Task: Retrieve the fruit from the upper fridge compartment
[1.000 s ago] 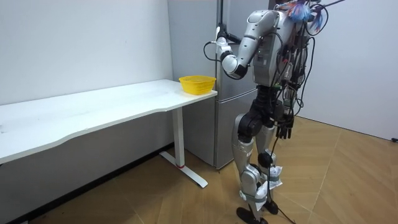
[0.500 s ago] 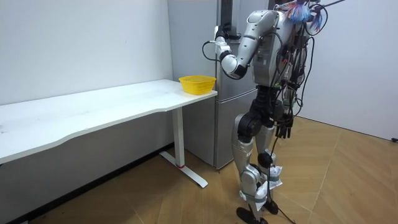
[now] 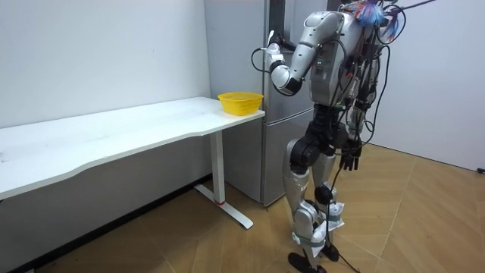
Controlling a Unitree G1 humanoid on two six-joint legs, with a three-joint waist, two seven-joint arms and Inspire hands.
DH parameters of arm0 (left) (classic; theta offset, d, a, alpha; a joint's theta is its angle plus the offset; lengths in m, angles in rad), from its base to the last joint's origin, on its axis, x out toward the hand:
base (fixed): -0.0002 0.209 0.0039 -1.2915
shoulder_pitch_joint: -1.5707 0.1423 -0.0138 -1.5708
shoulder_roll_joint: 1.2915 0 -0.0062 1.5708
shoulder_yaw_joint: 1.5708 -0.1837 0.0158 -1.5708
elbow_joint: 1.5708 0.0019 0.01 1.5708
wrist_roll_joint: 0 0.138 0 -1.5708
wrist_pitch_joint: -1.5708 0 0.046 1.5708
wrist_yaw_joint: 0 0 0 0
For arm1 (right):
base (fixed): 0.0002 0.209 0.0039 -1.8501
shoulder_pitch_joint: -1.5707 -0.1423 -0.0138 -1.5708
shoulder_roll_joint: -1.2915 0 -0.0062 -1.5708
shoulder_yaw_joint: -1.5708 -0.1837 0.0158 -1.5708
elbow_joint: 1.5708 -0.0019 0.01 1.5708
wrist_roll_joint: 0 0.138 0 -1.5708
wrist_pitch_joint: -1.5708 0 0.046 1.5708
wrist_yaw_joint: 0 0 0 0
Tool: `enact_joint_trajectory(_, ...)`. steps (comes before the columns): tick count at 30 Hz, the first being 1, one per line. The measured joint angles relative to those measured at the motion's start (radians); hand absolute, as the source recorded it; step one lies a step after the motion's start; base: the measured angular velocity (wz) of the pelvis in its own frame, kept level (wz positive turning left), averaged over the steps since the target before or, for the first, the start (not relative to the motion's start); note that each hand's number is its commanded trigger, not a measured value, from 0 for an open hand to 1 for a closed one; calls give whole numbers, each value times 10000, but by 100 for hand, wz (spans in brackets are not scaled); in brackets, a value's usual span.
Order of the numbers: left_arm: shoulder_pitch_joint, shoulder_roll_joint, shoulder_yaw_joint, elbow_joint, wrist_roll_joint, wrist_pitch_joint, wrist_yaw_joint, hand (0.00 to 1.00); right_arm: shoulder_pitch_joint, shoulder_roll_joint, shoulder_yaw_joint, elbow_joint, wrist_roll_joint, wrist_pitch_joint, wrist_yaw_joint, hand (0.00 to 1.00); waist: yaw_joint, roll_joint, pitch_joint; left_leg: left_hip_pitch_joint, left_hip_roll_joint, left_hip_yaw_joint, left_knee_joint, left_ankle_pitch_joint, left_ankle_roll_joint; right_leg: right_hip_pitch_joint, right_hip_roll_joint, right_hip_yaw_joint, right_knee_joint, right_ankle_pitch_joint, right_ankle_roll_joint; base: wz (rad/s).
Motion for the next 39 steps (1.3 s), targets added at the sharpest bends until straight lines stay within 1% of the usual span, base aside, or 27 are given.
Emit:
enact_joint_trajectory(3,-1,28,-68,0,-22,0,-31,0,-20,1,-2,-6,14,-6,-12,0,-29,-50,-22,6,0,5,-5,0,0,0,4,8,2,0,1,0)
enact_joint_trajectory(6,-6,133,-422,1,11,5,-62,0,-41,3,-1,-66,15,-9,-27,0,-51,-55,-19,-35,-1,11,-2,0,1,-18,-2,-12,-21,7,10,0)
enact_joint_trajectory(9,-17,199,-443,1,11,5,-104,0,-45,9,-1,-56,15,-18,-27,0,-80,-45,-21,-55,-1,9,1,0,0,-21,-3,-20,-30,9,10,0)
enact_joint_trajectory(11,-199,210,-463,72,86,36,-134,0,-52,13,-1,5,54,-17,-36,0,-89,-36,-15,-48,0,20,1,0,0,-26,10,34,-30,14,15,0)
enact_joint_trajectory(15,-365,212,-461,205,85,40,-213,0,-32,17,4,45,44,-14,-117,0,-115,-1,4,-61,-1,57,1,0,1,-27,30,132,-36,50,39,-3)
enact_joint_trajectory(18,-470,213,-460,206,75,40,-222,0,-58,13,11,115,41,-20,-169,0,-181,94,31,-124,-2,208,12,-1,1,-81,31,199,-48,101,71,-2)
enact_joint_trajectory(20,-535,225,-456,211,45,40,-219,0,-67,10,9,217,41,-18,-133,0,-271,149,26,-138,-4,326,12,-2,3,-105,12,249,-66,115,96,-6)
enact_joint_trajectory(21,-550,233,-461,211,18,40,-219,0,-67,4,9,234,42,-18,-110,0,-297,196,8,-139,-4,347,12,-3,4,-105,9,260,-94,121,105,-5)
enact_joint_trajectory(22,-589,235,-486,213,-36,40,-219,0,-43,-24,14,262,59,-14,-103,0,-326,216,15,-146,-6,408,11,-3,5,-90,3,276,-195,160,132,-8)
enact_joint_trajectory(24,-665,238,-555,216,-253,40,-221,0,-12,-119,90,246,91,-9,-97,0,-325,335,21,-159,-5,536,11,-3,5,-116,1,369,-192,216,162,-13)
enact_joint_trajectory(25,-720,239,-595,216,-413,42,-224,0,-14,-171,219,232,89,-7,-95,0,-337,407,-2,-185,-7,592,11,-3,5,-152,-1,429,-192,248,182,-11)
enact_joint_trajectory(26,-907,241,-723,238,-416,44,-223,0,-15,-177,385,236,74,-7,-88,0,-400,418,-2,-198,-14,598,10,-3,5,-166,-4,445,-182,259,196,-7)
enact_joint_trajectory(28,-1173,241,-935,301,-444,44,-223,0,-22,-177,437,231,70,-19,-8,0,-460,412,2,-205,-14,635,7,-3,6,-186,-3,480,-180,283,199,-5)
enact_joint_trajectory(30,-1540,243,-1245,539,-829,43,-246,0,-18,-179,512,215,92,-15,-9,0,-535,411,2,-187,-10,734,-6,-3,6,-186,-3,520,-182,292,204,-9)
enact_joint_trajectory(35,-1920,326,-1850,617,-1475,43,-467,0,-27,-180,584,204,90,-11,4,0,-636,407,5,-213,-5,854,-50,-3,6,-227,-6,561,-182,297,211,-2)
enact_joint_trajectory(39,-2151,332,-2099,618,-1545,43,-688,0,-34,-179,585,51,285,-23,1,0,-809,407,5,-252,0,873,-94,-4,8,-273,10,592,-184,297,212,0)
